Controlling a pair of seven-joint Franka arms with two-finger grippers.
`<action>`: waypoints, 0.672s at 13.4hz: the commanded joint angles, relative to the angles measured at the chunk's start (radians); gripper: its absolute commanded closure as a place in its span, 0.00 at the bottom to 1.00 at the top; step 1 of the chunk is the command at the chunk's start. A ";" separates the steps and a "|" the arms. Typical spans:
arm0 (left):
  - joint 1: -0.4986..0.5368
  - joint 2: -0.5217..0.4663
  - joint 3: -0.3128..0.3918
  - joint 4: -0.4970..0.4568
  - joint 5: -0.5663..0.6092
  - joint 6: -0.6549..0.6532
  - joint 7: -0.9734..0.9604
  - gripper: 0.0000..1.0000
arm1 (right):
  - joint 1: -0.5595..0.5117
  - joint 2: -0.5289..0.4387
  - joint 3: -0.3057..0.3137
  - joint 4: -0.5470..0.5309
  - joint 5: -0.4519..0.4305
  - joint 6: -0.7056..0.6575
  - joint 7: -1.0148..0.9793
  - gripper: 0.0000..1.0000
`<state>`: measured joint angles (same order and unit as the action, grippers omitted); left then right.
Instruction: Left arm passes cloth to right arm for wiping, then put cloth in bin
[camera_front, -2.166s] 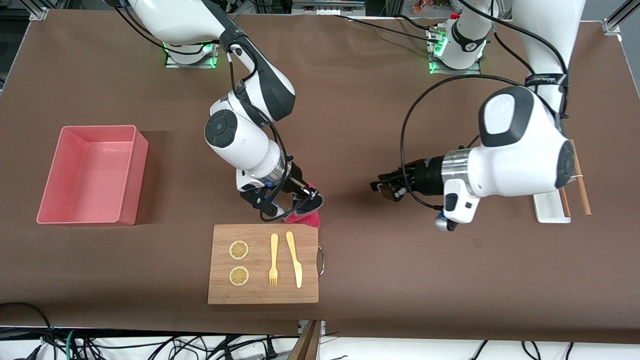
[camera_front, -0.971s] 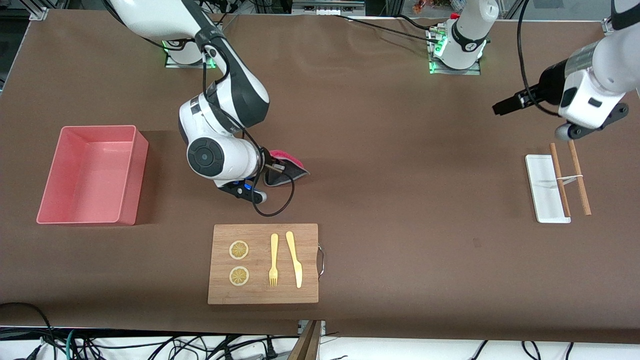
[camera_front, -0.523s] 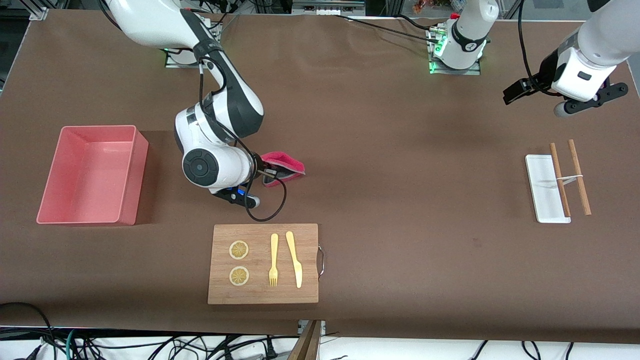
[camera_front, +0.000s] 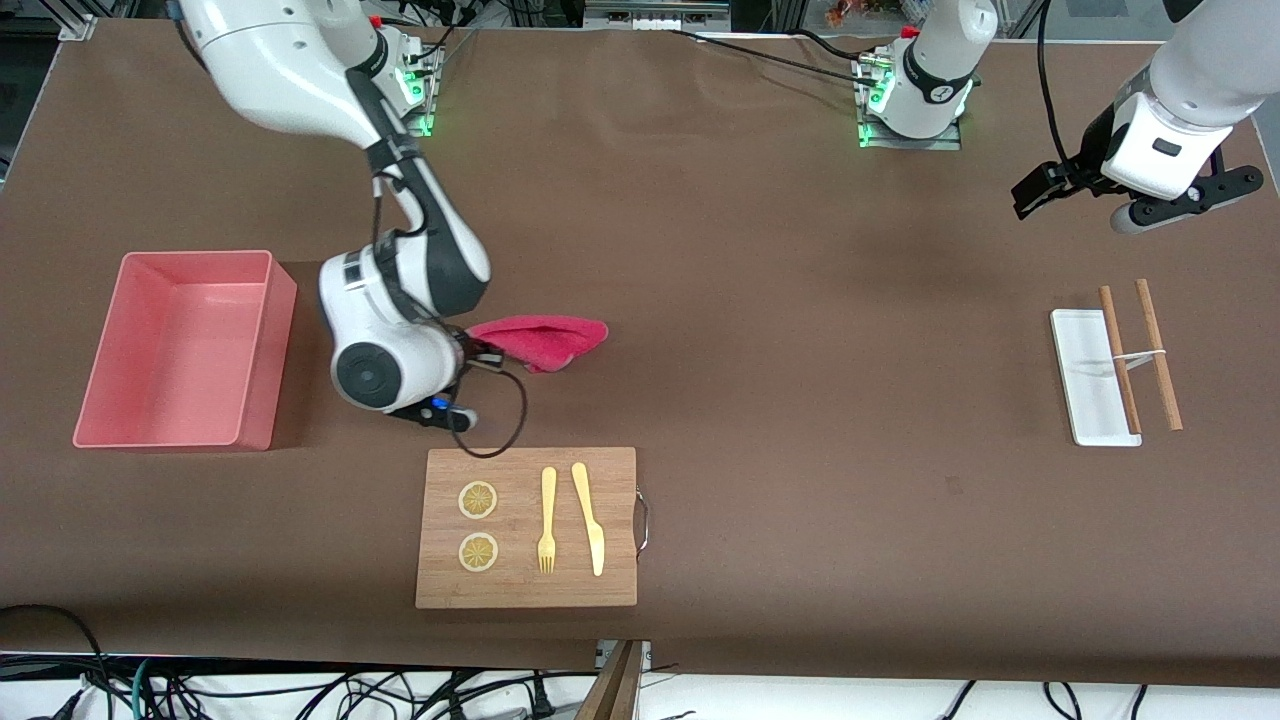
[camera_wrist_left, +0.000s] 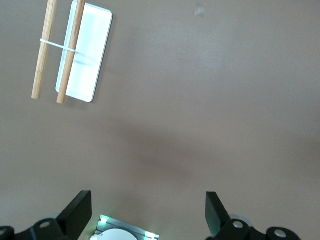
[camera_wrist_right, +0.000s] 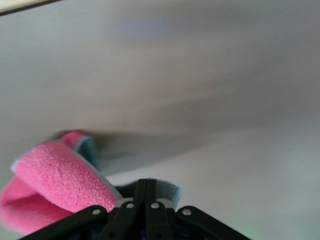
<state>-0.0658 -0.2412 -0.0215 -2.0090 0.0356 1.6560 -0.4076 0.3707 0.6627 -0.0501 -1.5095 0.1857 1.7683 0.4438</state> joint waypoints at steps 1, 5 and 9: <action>0.006 -0.013 0.000 0.004 0.026 0.022 0.032 0.00 | -0.041 -0.049 -0.040 -0.077 -0.040 -0.004 -0.140 1.00; 0.032 0.046 0.008 0.070 0.021 0.044 0.089 0.00 | -0.079 -0.049 -0.123 -0.090 -0.097 -0.001 -0.324 1.00; 0.063 0.178 0.009 0.247 0.023 -0.025 0.107 0.00 | -0.093 -0.049 -0.160 -0.083 -0.203 0.045 -0.442 1.00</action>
<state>-0.0126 -0.1574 -0.0086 -1.8932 0.0357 1.6984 -0.3310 0.2816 0.6492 -0.2113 -1.5589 0.0211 1.7796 0.0477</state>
